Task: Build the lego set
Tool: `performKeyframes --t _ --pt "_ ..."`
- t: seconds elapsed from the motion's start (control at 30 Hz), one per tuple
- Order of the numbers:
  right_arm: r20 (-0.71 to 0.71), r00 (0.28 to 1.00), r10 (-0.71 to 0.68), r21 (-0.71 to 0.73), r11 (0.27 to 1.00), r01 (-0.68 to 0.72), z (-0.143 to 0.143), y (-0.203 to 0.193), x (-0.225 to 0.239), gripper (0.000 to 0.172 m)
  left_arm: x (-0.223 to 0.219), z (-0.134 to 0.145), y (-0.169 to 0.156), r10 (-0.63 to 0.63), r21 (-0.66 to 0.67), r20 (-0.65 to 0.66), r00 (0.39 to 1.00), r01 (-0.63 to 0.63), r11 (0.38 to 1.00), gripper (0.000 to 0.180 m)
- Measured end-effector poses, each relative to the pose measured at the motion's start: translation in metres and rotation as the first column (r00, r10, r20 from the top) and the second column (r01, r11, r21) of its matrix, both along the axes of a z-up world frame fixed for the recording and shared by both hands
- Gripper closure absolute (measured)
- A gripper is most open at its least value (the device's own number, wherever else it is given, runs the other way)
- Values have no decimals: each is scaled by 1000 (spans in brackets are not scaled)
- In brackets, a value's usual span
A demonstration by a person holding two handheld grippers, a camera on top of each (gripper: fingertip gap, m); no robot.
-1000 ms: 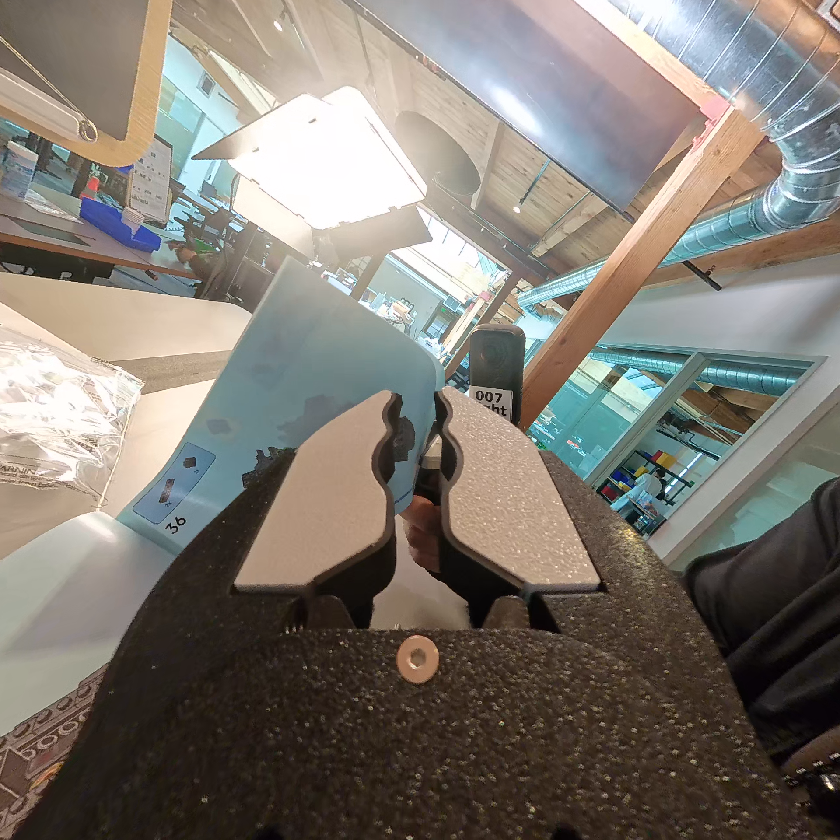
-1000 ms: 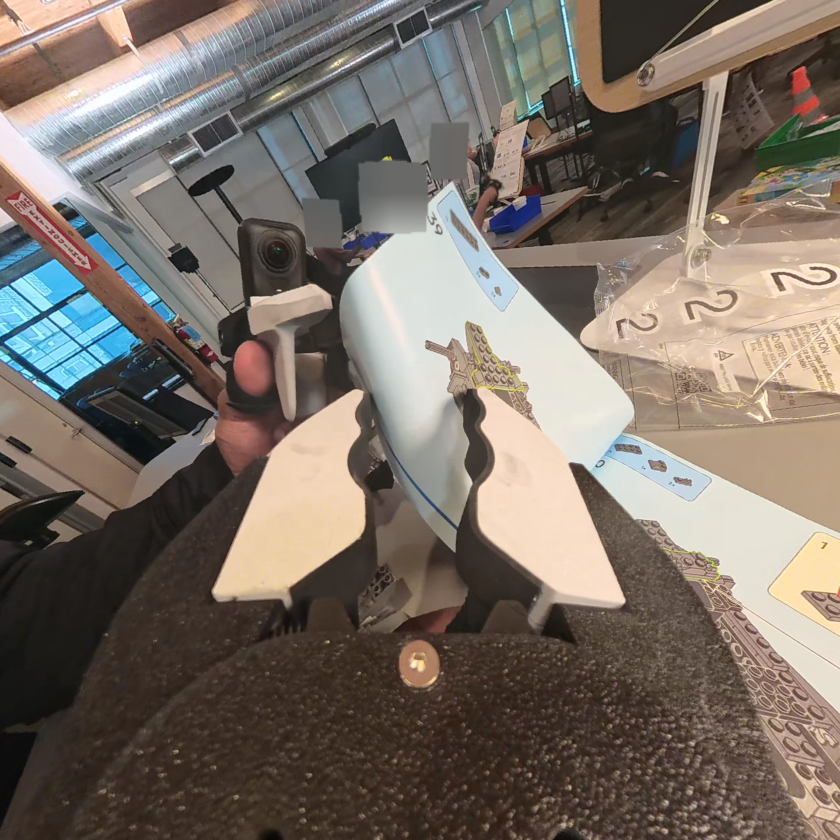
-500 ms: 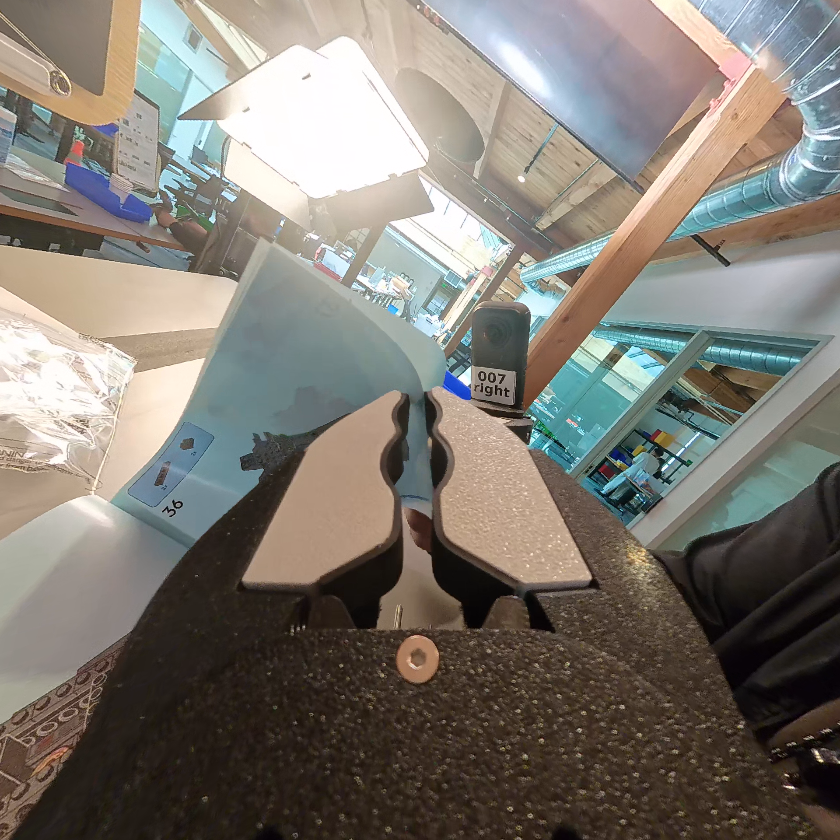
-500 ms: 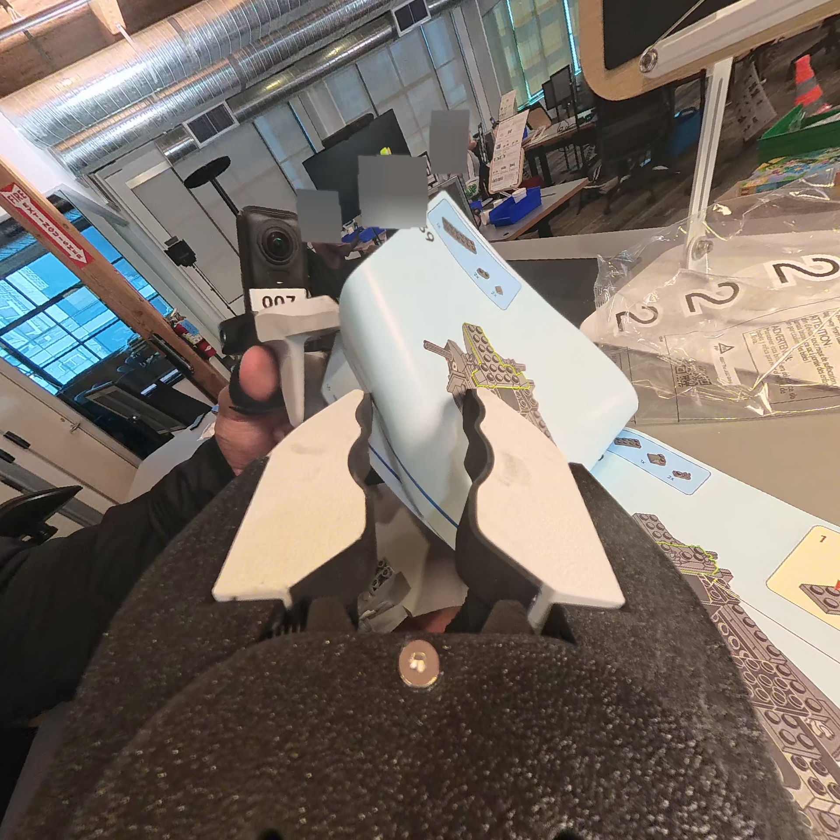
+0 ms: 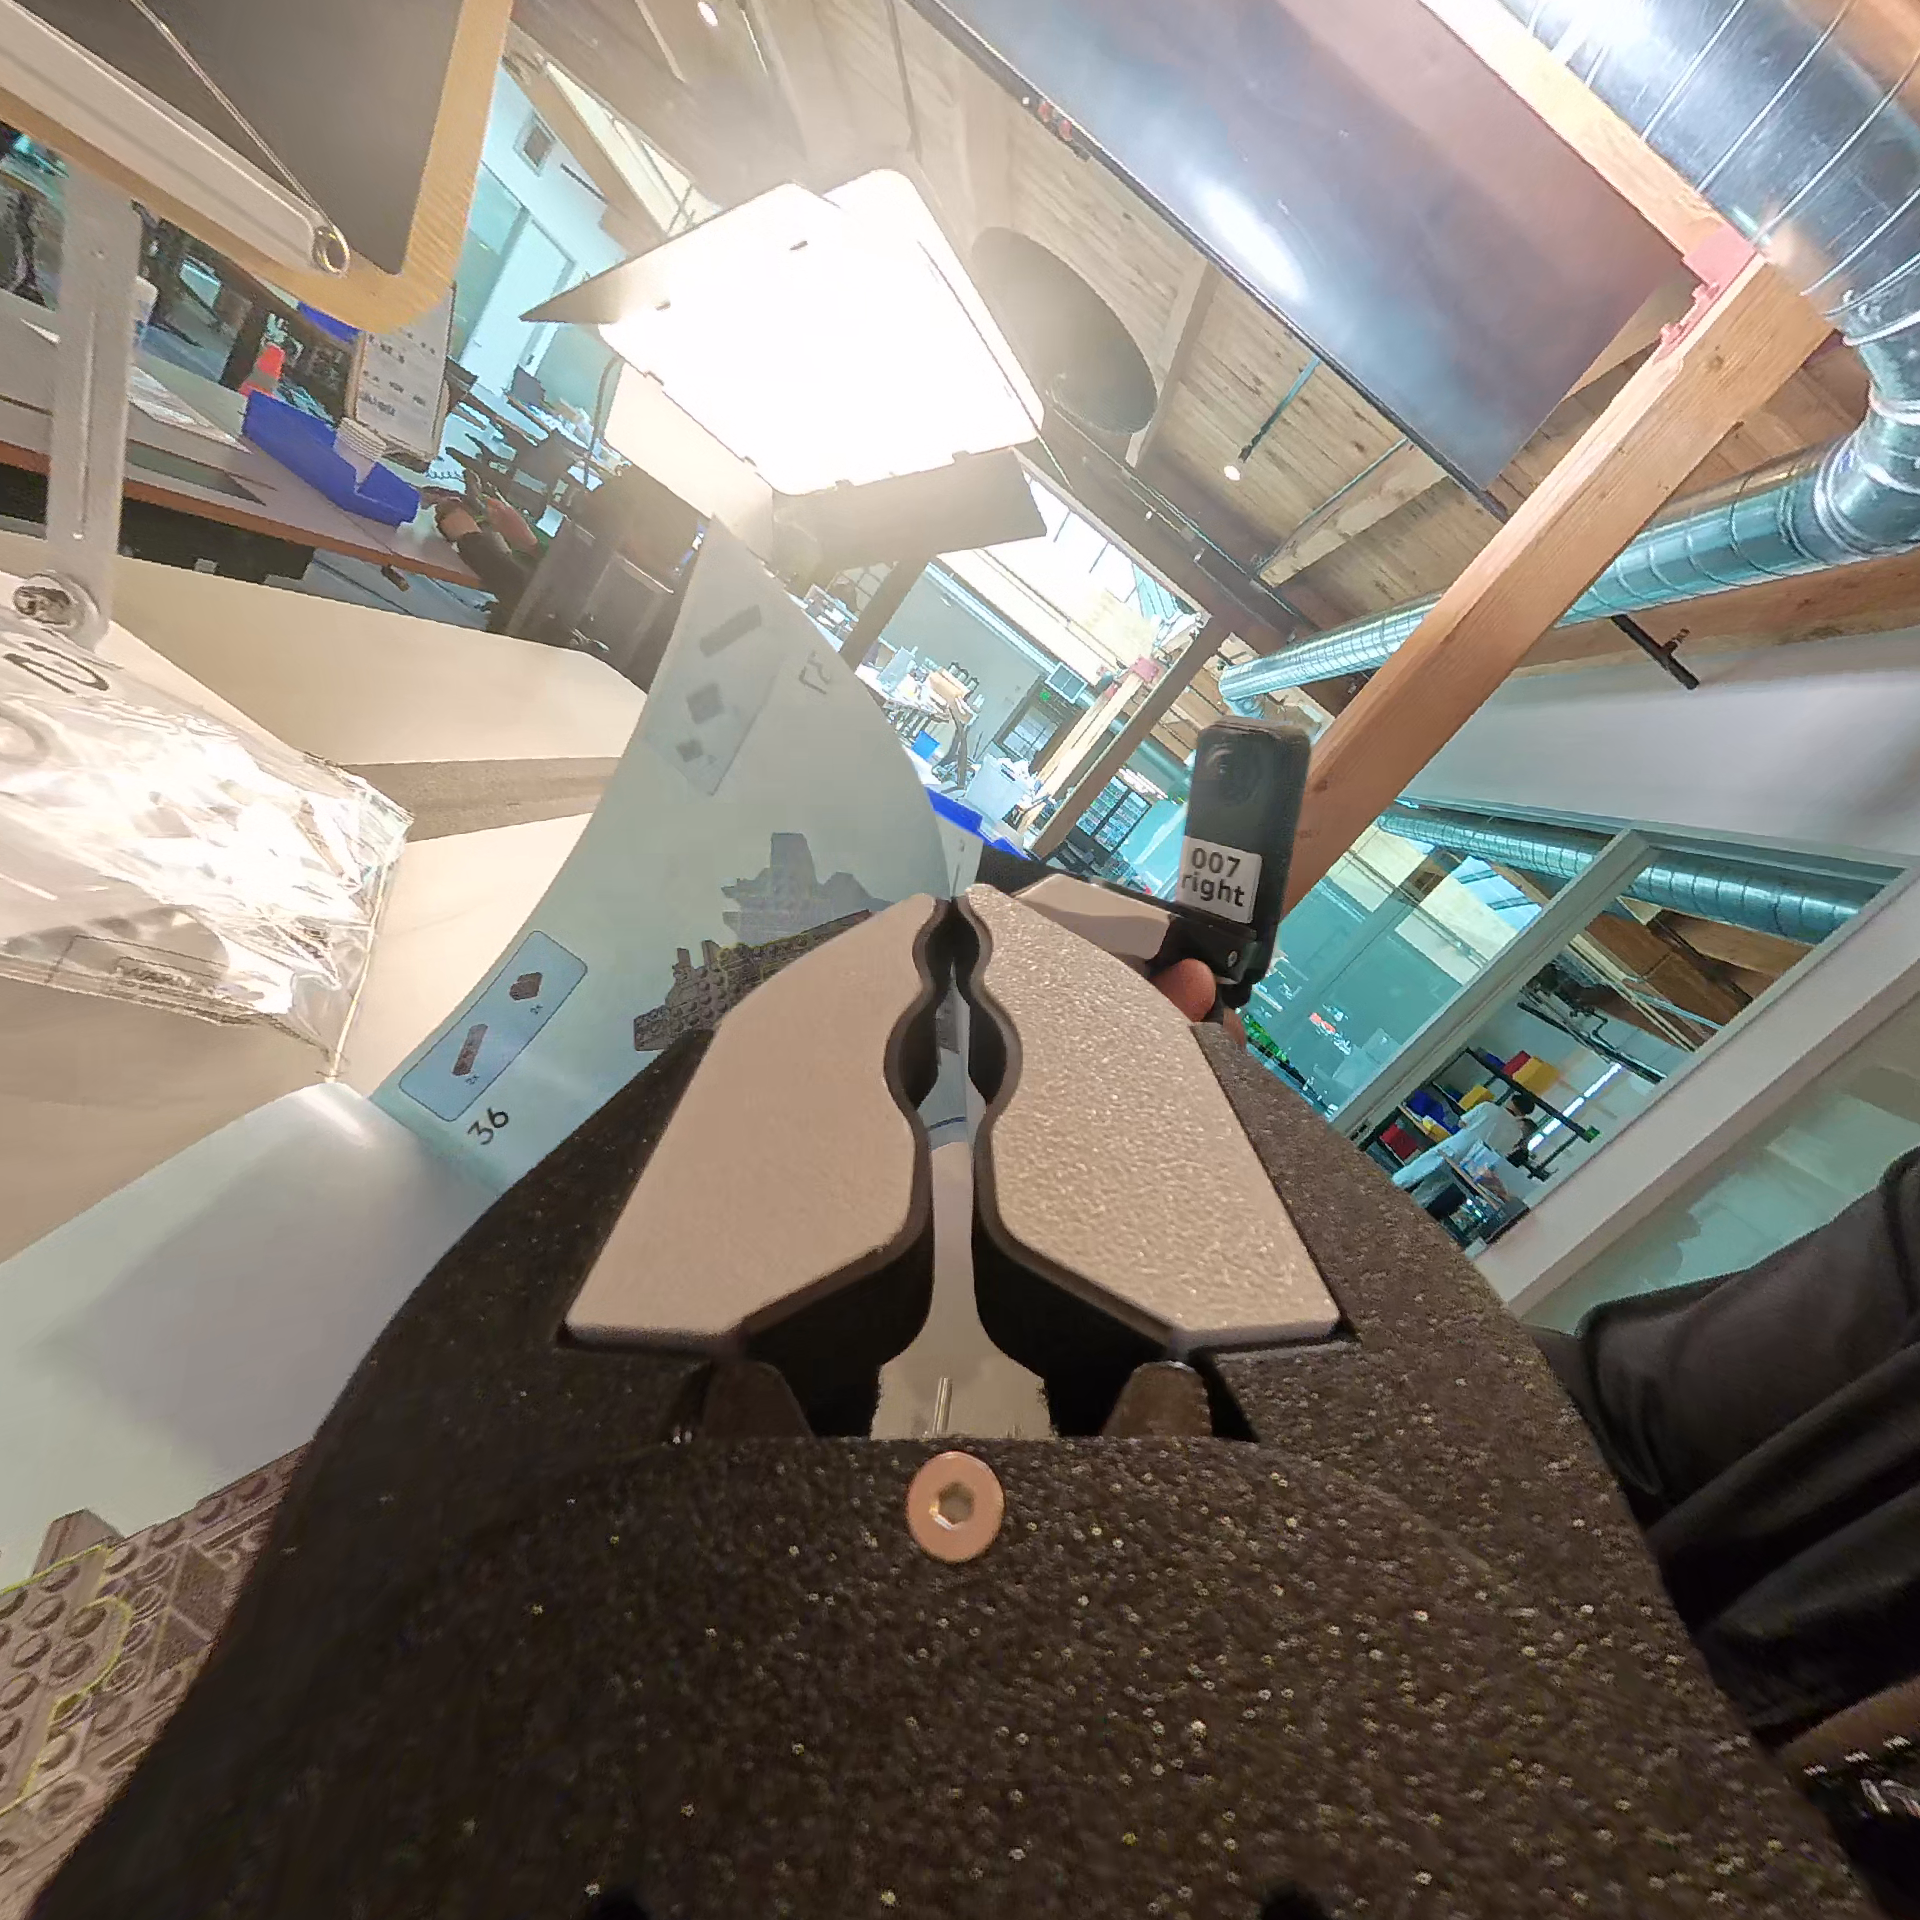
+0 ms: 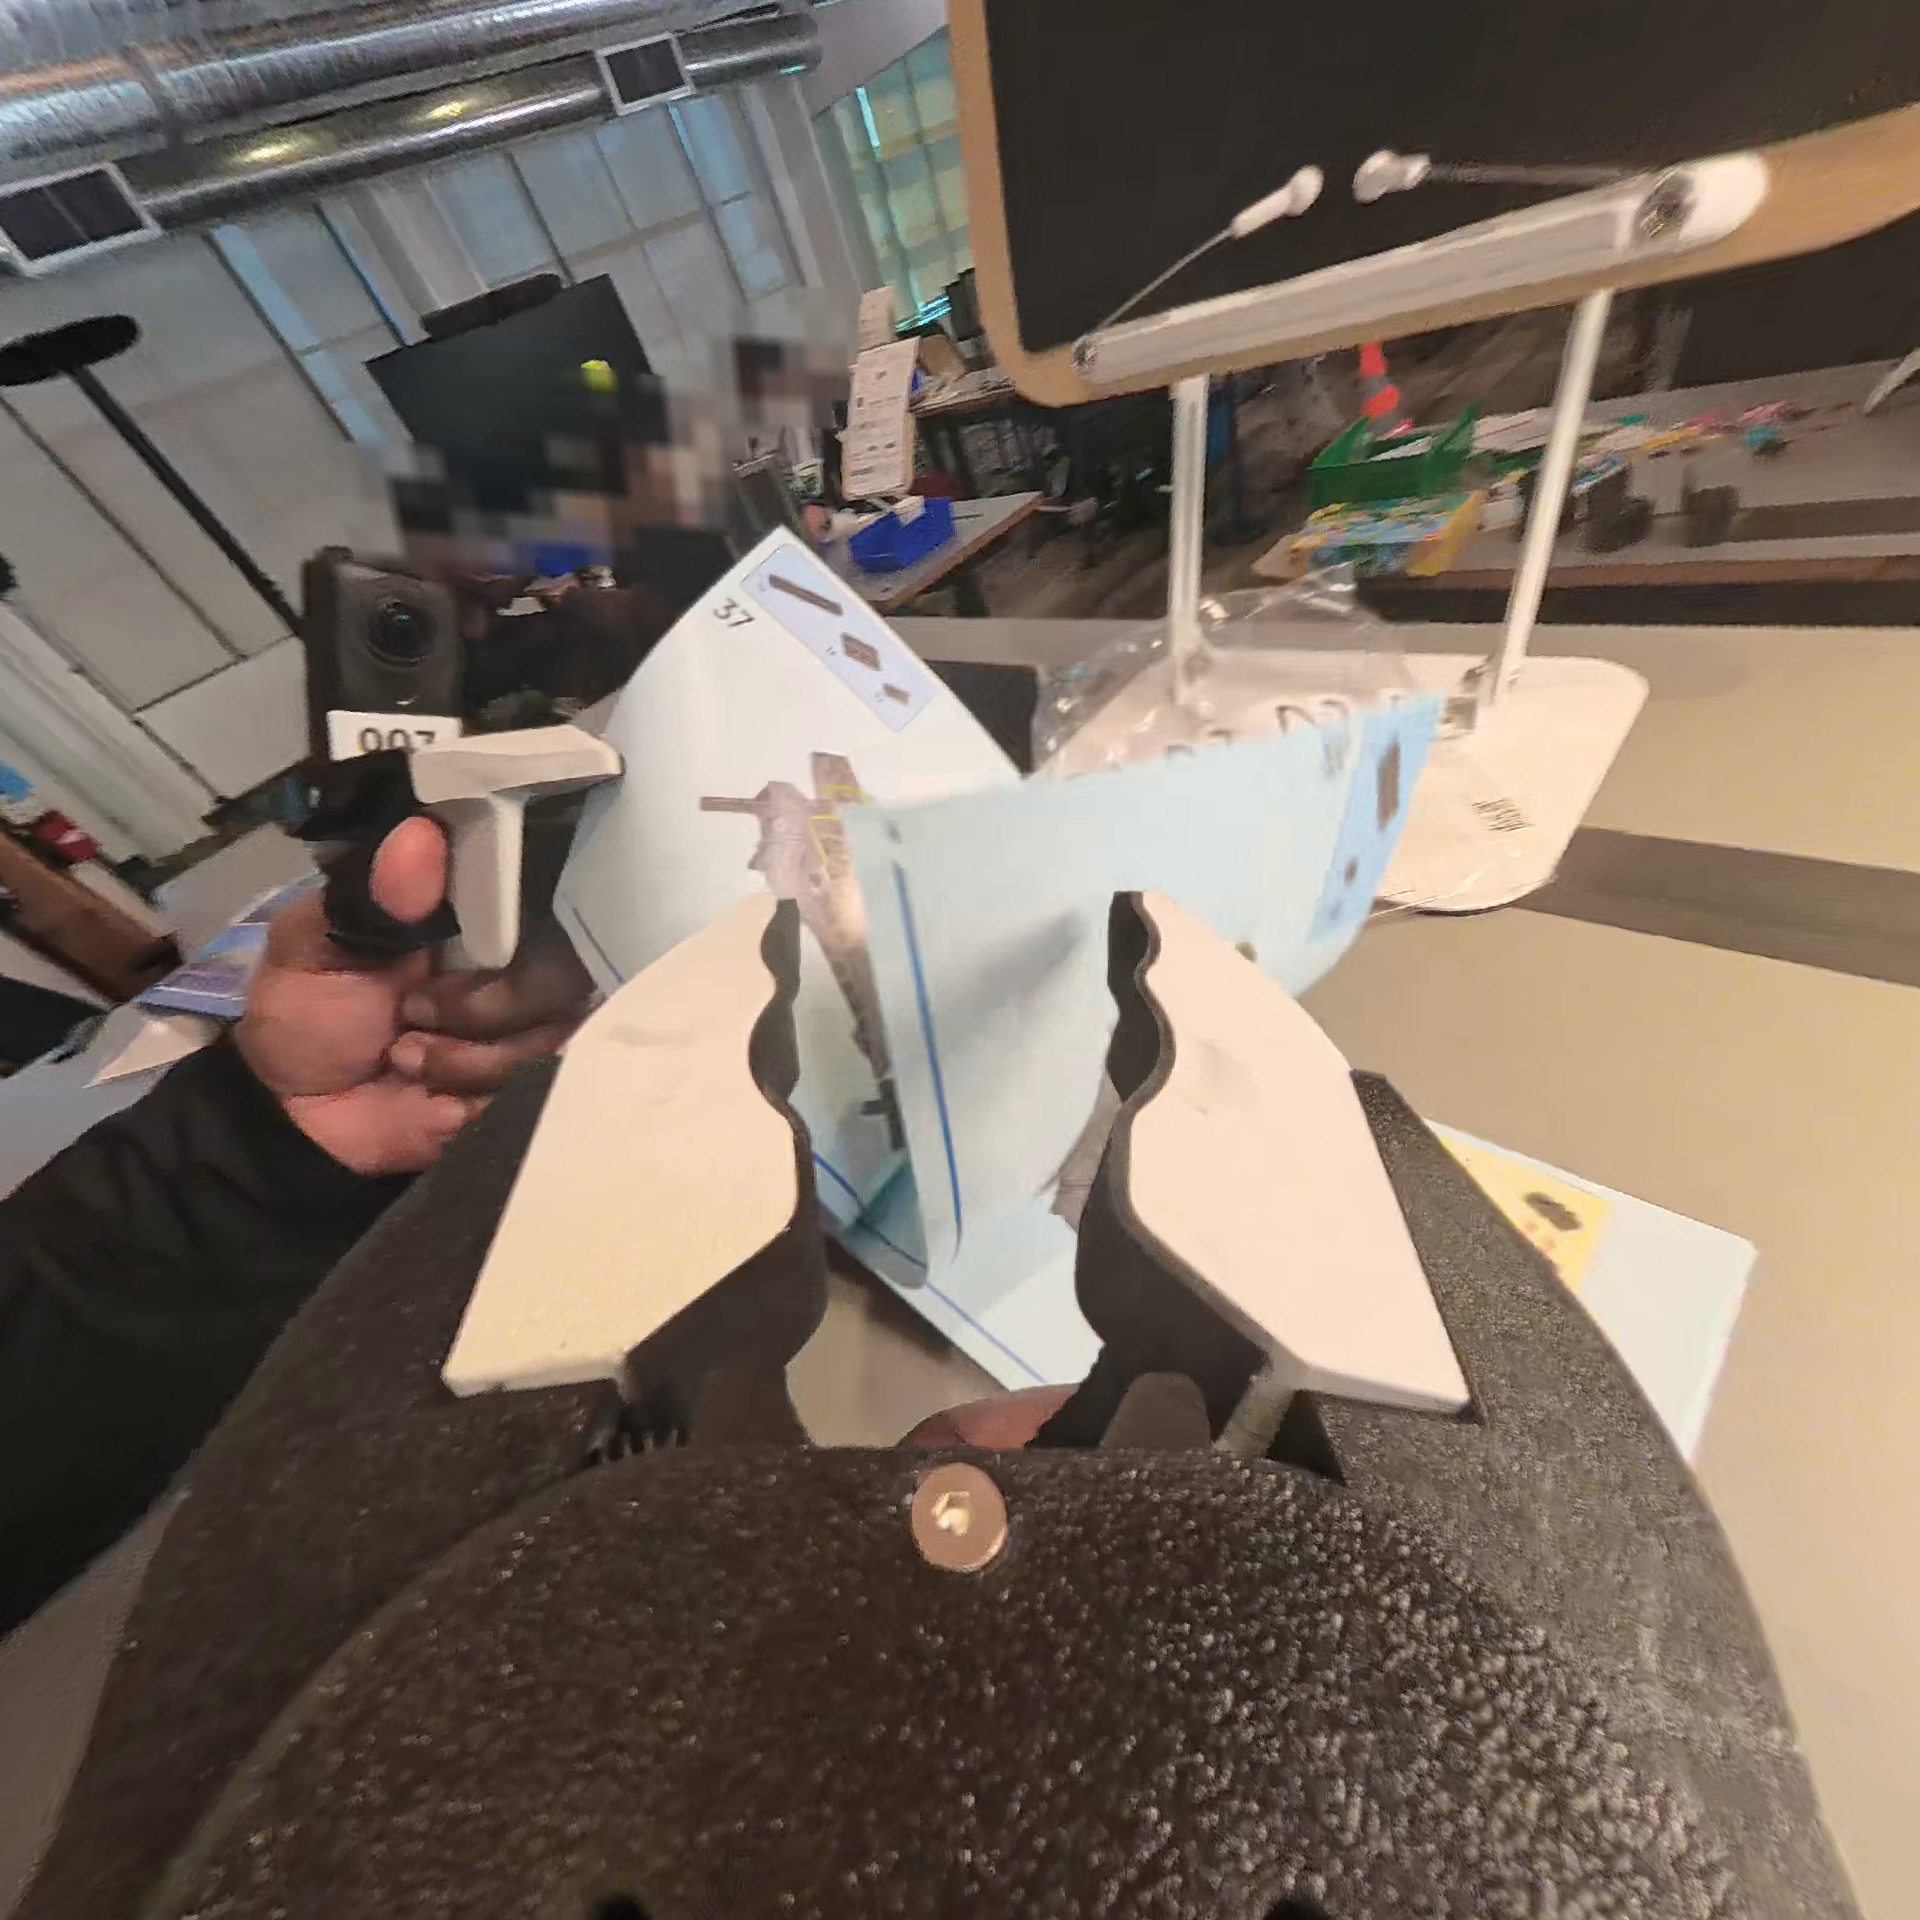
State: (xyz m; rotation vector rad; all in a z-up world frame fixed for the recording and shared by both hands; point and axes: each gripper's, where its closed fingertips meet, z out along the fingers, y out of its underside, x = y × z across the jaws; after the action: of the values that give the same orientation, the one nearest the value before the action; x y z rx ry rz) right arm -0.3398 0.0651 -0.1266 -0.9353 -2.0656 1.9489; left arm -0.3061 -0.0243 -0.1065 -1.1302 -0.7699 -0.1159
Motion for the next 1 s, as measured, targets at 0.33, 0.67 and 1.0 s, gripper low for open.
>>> performKeyframes --t 0.33,0.67,1.0 --pt "-227 968 108 221 974 -56 -16 -27 31 112 -4 -1 -20 42 22 11 999 -43 999 180" --pt "-285 950 130 389 921 -9 -58 -58 37 117 -6 -1 -29 66 41 22 998 -66 997 180" --pt "-34 992 -122 376 918 126 -77 -21 4 134 2 19 -10 21 71 -56 998 -17 997 118"
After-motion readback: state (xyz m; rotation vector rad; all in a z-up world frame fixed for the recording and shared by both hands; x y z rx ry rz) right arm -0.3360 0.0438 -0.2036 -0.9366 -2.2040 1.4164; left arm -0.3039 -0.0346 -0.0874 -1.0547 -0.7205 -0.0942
